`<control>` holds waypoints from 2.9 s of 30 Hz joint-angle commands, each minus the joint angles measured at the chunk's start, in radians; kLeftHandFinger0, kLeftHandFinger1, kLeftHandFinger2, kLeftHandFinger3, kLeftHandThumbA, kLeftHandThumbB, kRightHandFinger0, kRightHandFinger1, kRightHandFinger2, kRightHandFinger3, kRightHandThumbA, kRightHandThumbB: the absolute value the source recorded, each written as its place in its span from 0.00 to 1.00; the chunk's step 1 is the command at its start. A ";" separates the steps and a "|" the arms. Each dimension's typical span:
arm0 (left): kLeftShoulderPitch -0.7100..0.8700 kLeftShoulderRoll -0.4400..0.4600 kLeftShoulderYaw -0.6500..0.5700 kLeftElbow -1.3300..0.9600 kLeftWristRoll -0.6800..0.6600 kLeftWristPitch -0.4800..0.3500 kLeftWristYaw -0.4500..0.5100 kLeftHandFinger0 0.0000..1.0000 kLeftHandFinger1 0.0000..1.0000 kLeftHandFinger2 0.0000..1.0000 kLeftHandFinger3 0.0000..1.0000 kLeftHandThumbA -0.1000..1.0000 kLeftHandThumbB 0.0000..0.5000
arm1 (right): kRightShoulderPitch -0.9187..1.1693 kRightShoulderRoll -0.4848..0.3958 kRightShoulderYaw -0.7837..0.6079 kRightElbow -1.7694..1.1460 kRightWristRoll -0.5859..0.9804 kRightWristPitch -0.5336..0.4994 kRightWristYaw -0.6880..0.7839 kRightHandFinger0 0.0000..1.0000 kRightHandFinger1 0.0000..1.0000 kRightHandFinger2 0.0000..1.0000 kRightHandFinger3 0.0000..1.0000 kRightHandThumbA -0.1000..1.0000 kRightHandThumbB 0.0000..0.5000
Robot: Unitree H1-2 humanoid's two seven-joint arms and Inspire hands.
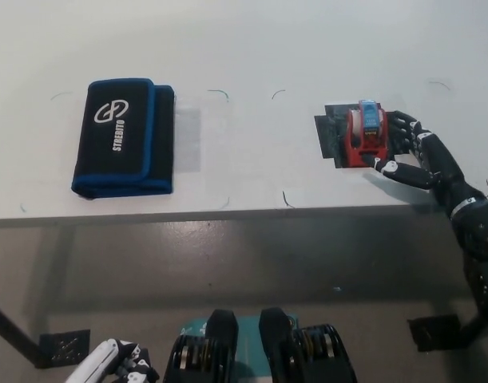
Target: Use the right hand to move the tape on the right hand side to the notebook on the left hand side
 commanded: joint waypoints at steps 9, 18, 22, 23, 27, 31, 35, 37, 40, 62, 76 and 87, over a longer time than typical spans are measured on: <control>0.001 0.006 0.019 -0.031 0.003 -0.007 -0.002 0.43 0.42 0.47 0.56 0.52 0.03 | 0.017 0.030 0.000 0.094 0.026 -0.112 -0.038 1.00 1.00 1.00 1.00 1.00 0.66; -0.002 0.002 0.025 -0.034 -0.004 -0.006 -0.003 0.43 0.41 0.45 0.56 0.46 0.03 | -0.091 0.092 0.022 0.112 0.019 -0.106 -0.055 1.00 1.00 1.00 1.00 1.00 0.65; -0.009 0.003 0.024 -0.034 0.004 -0.006 -0.002 0.43 0.42 0.46 0.58 0.50 0.02 | -0.170 0.134 0.039 0.125 0.012 -0.110 -0.050 1.00 1.00 1.00 1.00 1.00 0.68; -0.015 0.004 0.024 -0.038 0.003 -0.002 -0.004 0.44 0.42 0.46 0.57 0.49 0.02 | -0.182 0.139 0.044 0.123 0.011 -0.109 -0.050 1.00 1.00 1.00 1.00 1.00 0.68; -0.025 0.010 0.029 -0.035 -0.008 -0.006 -0.010 0.43 0.42 0.46 0.57 0.49 0.02 | -0.227 0.170 0.067 0.118 0.001 -0.128 -0.069 1.00 1.00 1.00 1.00 1.00 0.59; -0.026 0.012 0.031 -0.032 -0.008 -0.021 -0.008 0.43 0.42 0.47 0.57 0.49 0.04 | -0.237 0.184 0.071 0.118 0.006 -0.125 -0.075 1.00 1.00 1.00 1.00 1.00 0.65; -0.027 0.012 0.031 -0.034 -0.006 -0.020 -0.009 0.39 0.40 0.46 0.57 0.49 0.03 | -0.238 0.191 0.075 0.134 0.000 -0.126 -0.087 1.00 1.00 1.00 1.00 1.00 0.60; -0.028 0.012 0.031 -0.037 -0.005 -0.011 -0.011 0.41 0.41 0.46 0.57 0.50 0.03 | -0.235 0.193 0.078 0.136 -0.005 -0.121 -0.094 1.00 1.00 1.00 1.00 1.00 0.59; -0.028 0.011 0.030 -0.037 -0.004 -0.005 -0.011 0.43 0.42 0.47 0.58 0.50 0.03 | -0.229 0.190 0.079 0.149 -0.003 -0.140 -0.085 1.00 1.00 1.00 1.00 1.00 0.55; -0.026 0.016 0.024 -0.034 0.002 -0.009 -0.017 0.42 0.43 0.47 0.58 0.49 0.02 | -0.199 0.199 0.062 0.216 0.025 -0.217 -0.077 1.00 1.00 1.00 1.00 1.00 0.61; -0.037 0.015 0.028 -0.042 -0.010 0.000 -0.025 0.43 0.42 0.48 0.59 0.47 0.00 | -0.211 0.259 0.072 0.260 0.011 -0.218 -0.095 1.00 1.00 1.00 1.00 1.00 0.66; -0.037 0.015 0.030 -0.047 -0.013 -0.005 -0.028 0.44 0.43 0.48 0.58 0.48 0.01 | -0.224 0.280 0.083 0.301 0.006 -0.221 -0.104 1.00 1.00 1.00 1.00 1.00 0.74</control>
